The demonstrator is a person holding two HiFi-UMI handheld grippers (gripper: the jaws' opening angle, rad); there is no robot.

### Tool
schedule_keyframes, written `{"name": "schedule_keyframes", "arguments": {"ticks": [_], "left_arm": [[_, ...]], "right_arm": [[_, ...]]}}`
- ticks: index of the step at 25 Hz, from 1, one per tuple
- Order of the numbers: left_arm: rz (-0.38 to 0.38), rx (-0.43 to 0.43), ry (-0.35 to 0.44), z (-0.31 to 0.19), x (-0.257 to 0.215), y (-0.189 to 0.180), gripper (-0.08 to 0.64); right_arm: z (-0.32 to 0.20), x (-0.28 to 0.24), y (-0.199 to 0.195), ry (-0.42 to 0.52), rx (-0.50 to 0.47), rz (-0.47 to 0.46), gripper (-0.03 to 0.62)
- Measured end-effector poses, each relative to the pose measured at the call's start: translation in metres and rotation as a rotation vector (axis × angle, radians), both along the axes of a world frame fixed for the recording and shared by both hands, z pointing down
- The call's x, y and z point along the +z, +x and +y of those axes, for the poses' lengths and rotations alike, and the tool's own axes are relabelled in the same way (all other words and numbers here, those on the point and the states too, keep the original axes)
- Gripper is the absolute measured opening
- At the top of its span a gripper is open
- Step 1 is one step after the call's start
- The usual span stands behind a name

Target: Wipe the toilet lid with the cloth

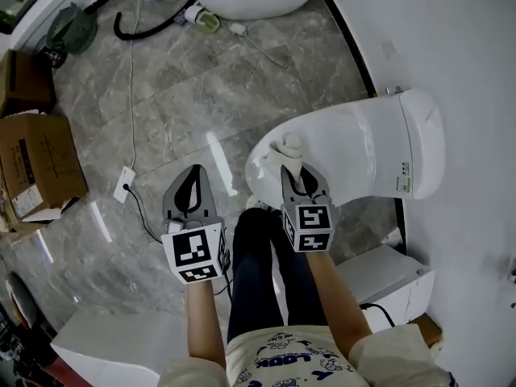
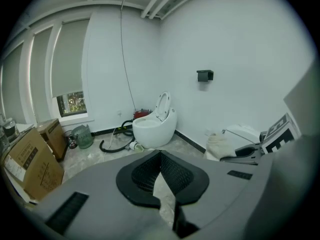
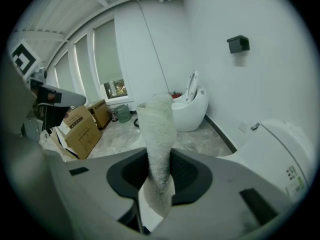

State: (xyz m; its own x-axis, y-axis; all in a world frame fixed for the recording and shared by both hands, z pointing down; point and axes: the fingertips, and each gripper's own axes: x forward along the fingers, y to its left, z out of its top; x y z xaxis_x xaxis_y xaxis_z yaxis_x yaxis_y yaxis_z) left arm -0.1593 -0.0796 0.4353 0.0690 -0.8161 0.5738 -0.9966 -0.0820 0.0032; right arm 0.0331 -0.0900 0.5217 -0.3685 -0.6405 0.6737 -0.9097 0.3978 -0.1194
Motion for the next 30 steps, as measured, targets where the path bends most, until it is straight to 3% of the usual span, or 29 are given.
{"name": "schedule_keyframes", "arguments": {"ticks": [16,23,30], "left_arm": [[0.029,-0.043,0.269,-0.027,-0.233,0.001,0.003],[0.035,-0.057,0.381,-0.012,-0.310,-0.005,0.003],[0.033,-0.036,0.461,-0.006,-0.369,0.015,0.003]], "right_arm": [[-0.040,-0.261,0.020,0.326,0.044,-0.022,0.098],[-0.030,-0.350,0.015,0.450,0.034,-0.061,0.098],[-0.025,-0.422,0.036,0.549,0.058,-0.098,0.098]]}}
